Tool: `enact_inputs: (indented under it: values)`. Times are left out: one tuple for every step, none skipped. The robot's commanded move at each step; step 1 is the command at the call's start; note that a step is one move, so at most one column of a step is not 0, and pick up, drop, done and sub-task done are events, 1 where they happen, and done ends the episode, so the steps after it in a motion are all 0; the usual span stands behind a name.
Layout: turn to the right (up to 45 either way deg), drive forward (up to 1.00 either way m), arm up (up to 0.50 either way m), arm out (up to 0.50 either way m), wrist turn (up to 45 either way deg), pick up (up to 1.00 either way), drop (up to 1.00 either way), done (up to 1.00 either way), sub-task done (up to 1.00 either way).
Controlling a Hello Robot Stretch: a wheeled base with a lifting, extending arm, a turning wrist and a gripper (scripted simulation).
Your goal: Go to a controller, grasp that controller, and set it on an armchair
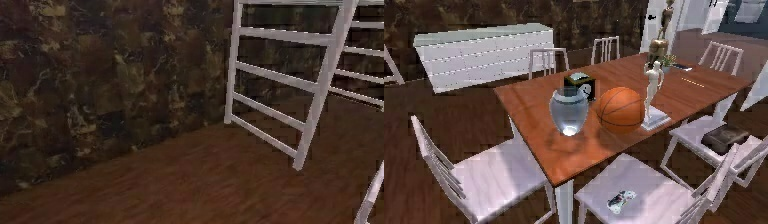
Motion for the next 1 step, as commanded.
enact_inputs:
  values:
    - [21.0, 0.0, 0.0, 0.0, 0.0, 0.0, 0.0, 0.0, 0.0]
